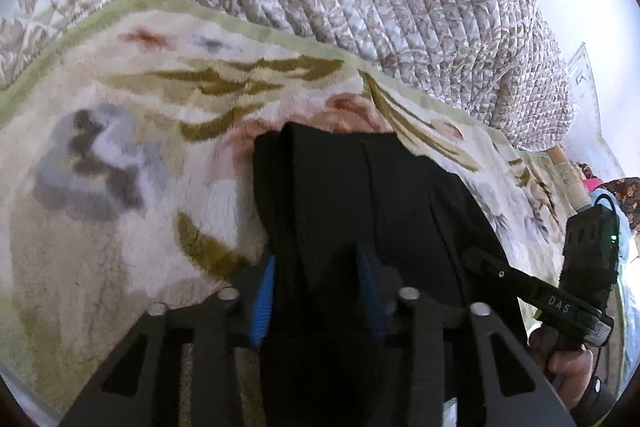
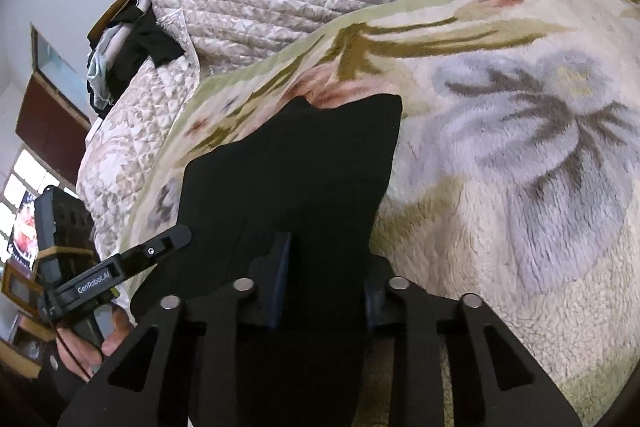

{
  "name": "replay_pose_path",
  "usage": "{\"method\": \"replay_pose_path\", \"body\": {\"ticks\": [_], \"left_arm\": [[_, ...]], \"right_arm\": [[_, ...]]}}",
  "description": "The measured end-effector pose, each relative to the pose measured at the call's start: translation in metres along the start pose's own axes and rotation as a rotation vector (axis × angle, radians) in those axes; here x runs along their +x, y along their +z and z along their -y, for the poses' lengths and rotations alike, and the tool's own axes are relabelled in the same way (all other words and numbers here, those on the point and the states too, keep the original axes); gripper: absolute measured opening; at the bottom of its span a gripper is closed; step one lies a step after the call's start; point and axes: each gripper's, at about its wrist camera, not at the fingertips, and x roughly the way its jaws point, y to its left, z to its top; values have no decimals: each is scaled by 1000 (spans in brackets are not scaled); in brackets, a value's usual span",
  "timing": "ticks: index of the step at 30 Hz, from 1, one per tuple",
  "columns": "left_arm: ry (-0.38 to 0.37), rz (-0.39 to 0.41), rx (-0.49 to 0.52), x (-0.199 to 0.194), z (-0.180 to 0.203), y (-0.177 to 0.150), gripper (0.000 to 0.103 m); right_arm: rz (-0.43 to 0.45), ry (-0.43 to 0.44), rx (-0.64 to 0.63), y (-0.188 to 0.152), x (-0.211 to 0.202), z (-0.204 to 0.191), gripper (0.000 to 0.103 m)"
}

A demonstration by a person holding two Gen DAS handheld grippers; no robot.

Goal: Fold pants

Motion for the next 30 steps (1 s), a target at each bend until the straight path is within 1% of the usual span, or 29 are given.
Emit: {"method": "replay_pose_path", "body": {"ticks": [1, 3, 6, 8, 12, 15, 19, 20, 23, 25, 26, 27, 28, 29, 30], "left_arm": [[-1, 11, 2, -4, 1, 1, 31], [-15, 30, 11, -12, 5, 3, 25], [-27, 43, 36, -19, 13, 9, 23], [-42, 51, 49, -24, 18, 17, 22], [-26, 91, 105, -30, 26, 46, 22], [1, 121, 129, -28, 22, 76, 22], [23, 125, 147, -10, 7, 115, 23], [41, 133, 147, -4, 3, 124, 23], [66, 125, 123, 19, -15, 141, 24], [80, 95, 110, 36, -24, 142, 24], [101, 69, 114, 48, -30, 141, 24], [139, 44, 112, 58, -35, 139, 26], [170, 29, 103, 63, -41, 137, 28], [173, 26, 86, 64, -49, 135, 32], [169, 24, 67, 62, -54, 135, 32]], "right_arm": [[7, -4, -11, 0, -2, -3, 18], [19, -6, -30, 1, -7, -10, 16], [41, 2, -57, 7, -16, -22, 15], [51, 26, -65, 14, -20, -29, 15], [67, 47, -112, 36, -18, -47, 15], [86, 40, -164, 63, -6, -62, 15], [98, 56, -191, 102, 18, -70, 15], [96, 59, -192, 111, 26, -70, 15], [88, 60, -190, 129, 50, -66, 16], [67, 52, -179, 134, 65, -58, 18], [40, 40, -167, 135, 76, -52, 19], [16, 30, -160, 135, 83, -47, 19], [2, -6, -159, 132, 89, -43, 23], [-3, -47, -166, 130, 91, -39, 25], [-5, -53, -165, 128, 90, -35, 26]]}}
